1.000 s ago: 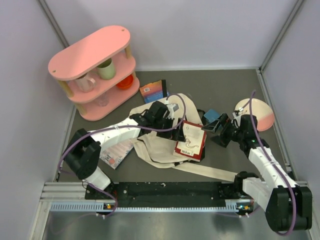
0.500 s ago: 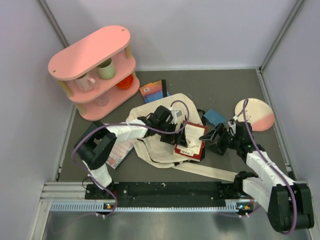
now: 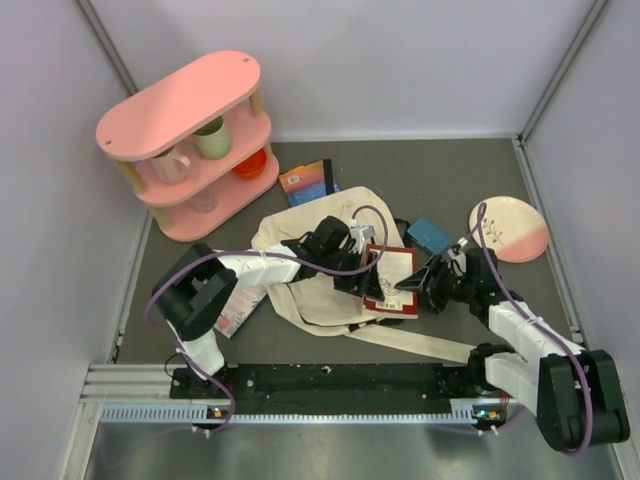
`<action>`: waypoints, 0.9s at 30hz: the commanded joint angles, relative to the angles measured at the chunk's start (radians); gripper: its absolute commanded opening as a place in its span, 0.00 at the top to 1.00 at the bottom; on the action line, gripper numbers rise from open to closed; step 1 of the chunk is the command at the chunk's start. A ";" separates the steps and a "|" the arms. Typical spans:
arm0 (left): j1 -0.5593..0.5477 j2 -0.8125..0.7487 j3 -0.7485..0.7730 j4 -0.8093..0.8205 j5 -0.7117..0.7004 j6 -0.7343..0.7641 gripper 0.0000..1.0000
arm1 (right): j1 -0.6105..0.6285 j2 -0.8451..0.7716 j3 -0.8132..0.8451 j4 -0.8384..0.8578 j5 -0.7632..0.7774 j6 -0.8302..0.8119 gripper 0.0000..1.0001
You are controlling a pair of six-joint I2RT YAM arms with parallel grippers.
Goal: Pack the student bag
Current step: Adjust the book.
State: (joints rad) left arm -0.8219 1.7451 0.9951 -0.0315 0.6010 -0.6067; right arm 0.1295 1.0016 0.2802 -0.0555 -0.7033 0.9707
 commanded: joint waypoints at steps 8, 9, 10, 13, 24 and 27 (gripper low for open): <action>-0.023 0.021 0.045 0.099 0.074 -0.022 0.41 | 0.013 -0.014 -0.032 0.195 -0.062 0.088 0.58; -0.023 0.021 0.046 0.099 0.074 -0.022 0.43 | 0.013 -0.021 -0.026 0.195 -0.059 0.089 0.70; -0.025 0.018 0.048 0.099 0.072 -0.024 0.43 | 0.013 -0.030 -0.024 0.188 -0.052 0.089 0.76; -0.026 -0.002 0.039 0.096 0.039 -0.024 0.41 | 0.013 -0.098 0.008 0.113 -0.006 0.065 0.92; 0.089 -0.310 -0.102 0.189 -0.132 -0.067 0.01 | 0.013 -0.285 0.186 0.026 -0.004 0.019 1.00; 0.127 -0.346 -0.122 0.294 -0.092 -0.113 0.01 | 0.015 -0.261 0.211 0.098 -0.059 0.037 1.00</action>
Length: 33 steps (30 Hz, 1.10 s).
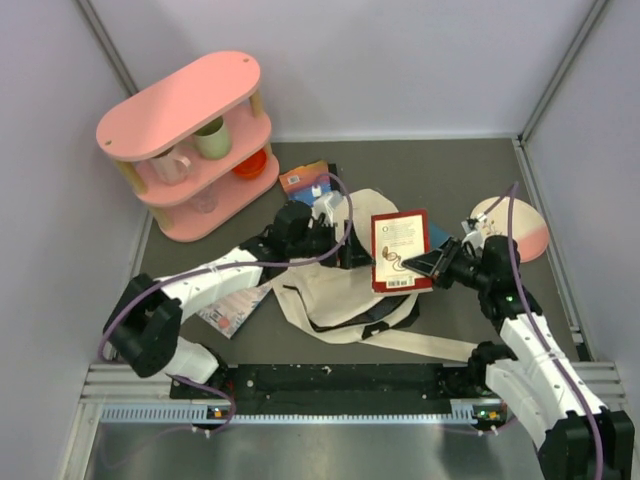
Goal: Pack the student bag
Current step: Adjust the book.
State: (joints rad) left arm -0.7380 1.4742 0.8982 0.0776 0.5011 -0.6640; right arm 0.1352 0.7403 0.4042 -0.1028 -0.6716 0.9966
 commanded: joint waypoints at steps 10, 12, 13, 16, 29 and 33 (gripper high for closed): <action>0.055 0.035 -0.022 0.367 0.154 -0.173 0.01 | 0.007 0.022 0.151 -0.125 0.025 -0.136 1.00; 0.055 0.052 -0.036 0.445 0.165 -0.212 0.01 | 0.007 -0.004 0.116 -0.033 -0.025 -0.092 1.00; 0.055 0.058 -0.041 0.468 0.180 -0.223 0.01 | 0.009 -0.007 0.102 0.012 -0.046 -0.070 1.00; 0.055 0.077 -0.035 0.513 0.186 -0.247 0.01 | 0.007 0.008 0.079 0.130 -0.117 -0.024 1.00; 0.107 0.146 -0.042 0.844 0.224 -0.362 0.01 | 0.009 0.131 0.032 0.589 -0.391 0.158 1.00; 0.111 0.155 -0.036 0.910 0.246 -0.384 0.01 | 0.010 0.175 0.033 0.646 -0.439 0.168 1.00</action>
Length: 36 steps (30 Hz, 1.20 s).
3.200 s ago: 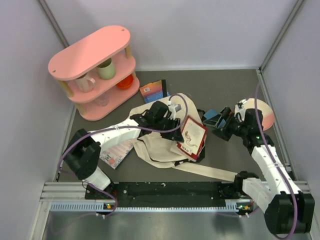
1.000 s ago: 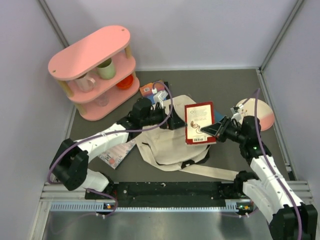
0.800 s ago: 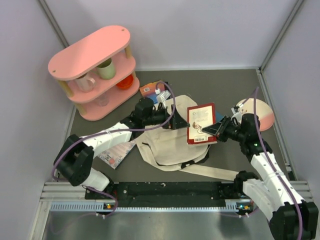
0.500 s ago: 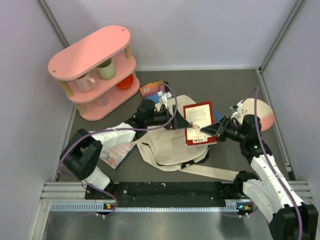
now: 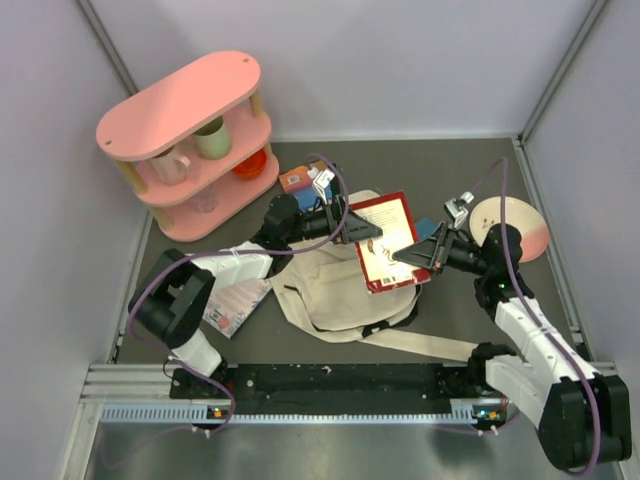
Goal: Pack the student bag
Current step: Adjust the book.
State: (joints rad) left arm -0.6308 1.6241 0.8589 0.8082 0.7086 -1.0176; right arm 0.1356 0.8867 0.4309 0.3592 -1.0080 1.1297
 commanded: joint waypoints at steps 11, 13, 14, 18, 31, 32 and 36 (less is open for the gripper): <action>0.003 -0.039 0.005 0.095 0.088 0.047 1.00 | 0.009 0.130 0.057 0.155 -0.123 -0.074 0.94; 0.005 -0.064 -0.001 0.063 0.072 0.060 1.00 | 0.009 0.146 0.092 0.031 -0.054 -0.144 0.72; 0.008 -0.076 -0.012 0.045 0.039 0.080 1.00 | 0.010 0.146 0.101 -0.024 -0.019 -0.163 0.61; 0.032 -0.183 -0.053 -0.105 -0.124 0.145 1.00 | 0.009 0.077 0.101 -0.224 0.188 -0.212 0.15; 0.042 -0.449 -0.287 0.058 -0.534 -0.039 1.00 | 0.081 -0.226 -0.113 -0.100 0.394 -0.051 0.01; 0.039 -0.446 -0.300 0.075 -0.540 -0.064 1.00 | 0.097 -0.226 -0.112 -0.076 0.404 -0.050 0.01; 0.037 -0.426 -0.314 0.126 -0.555 -0.116 1.00 | 0.153 -0.166 -0.110 0.036 0.434 -0.025 0.01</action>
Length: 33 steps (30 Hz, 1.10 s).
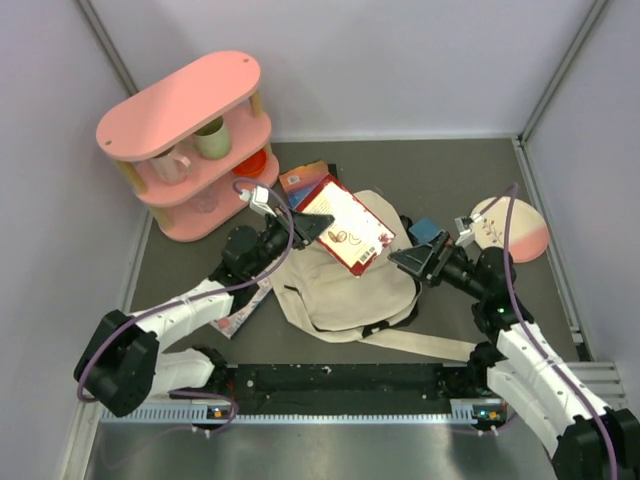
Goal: Pack the student bag
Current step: Adjust the book.
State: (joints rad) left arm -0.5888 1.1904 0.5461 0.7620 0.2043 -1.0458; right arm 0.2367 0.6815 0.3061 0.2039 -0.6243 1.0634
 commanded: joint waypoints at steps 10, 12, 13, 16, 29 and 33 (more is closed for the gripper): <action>-0.029 0.041 0.003 0.209 -0.045 -0.138 1.00 | 0.162 0.239 0.056 0.425 0.113 0.067 0.01; -0.042 0.052 -0.009 0.244 -0.049 -0.138 1.00 | 0.180 0.266 0.085 0.436 0.129 0.064 0.03; -0.049 0.057 -0.020 0.249 -0.057 -0.149 1.00 | 0.187 0.291 0.093 0.469 0.130 0.060 0.05; -0.057 0.075 -0.037 0.275 -0.060 -0.166 1.00 | 0.205 0.340 0.103 0.559 0.127 0.085 0.14; -0.071 0.138 -0.055 0.384 -0.094 -0.200 1.00 | 0.269 0.362 0.056 0.680 0.190 0.150 0.43; -0.071 0.166 -0.066 0.441 -0.106 -0.232 1.00 | 0.285 0.360 0.057 0.666 0.202 0.138 0.52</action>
State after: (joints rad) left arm -0.6559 1.3384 0.4873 1.0321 0.1356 -1.2381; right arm 0.4942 1.0489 0.3599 0.8036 -0.4461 1.2148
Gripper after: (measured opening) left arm 0.216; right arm 0.513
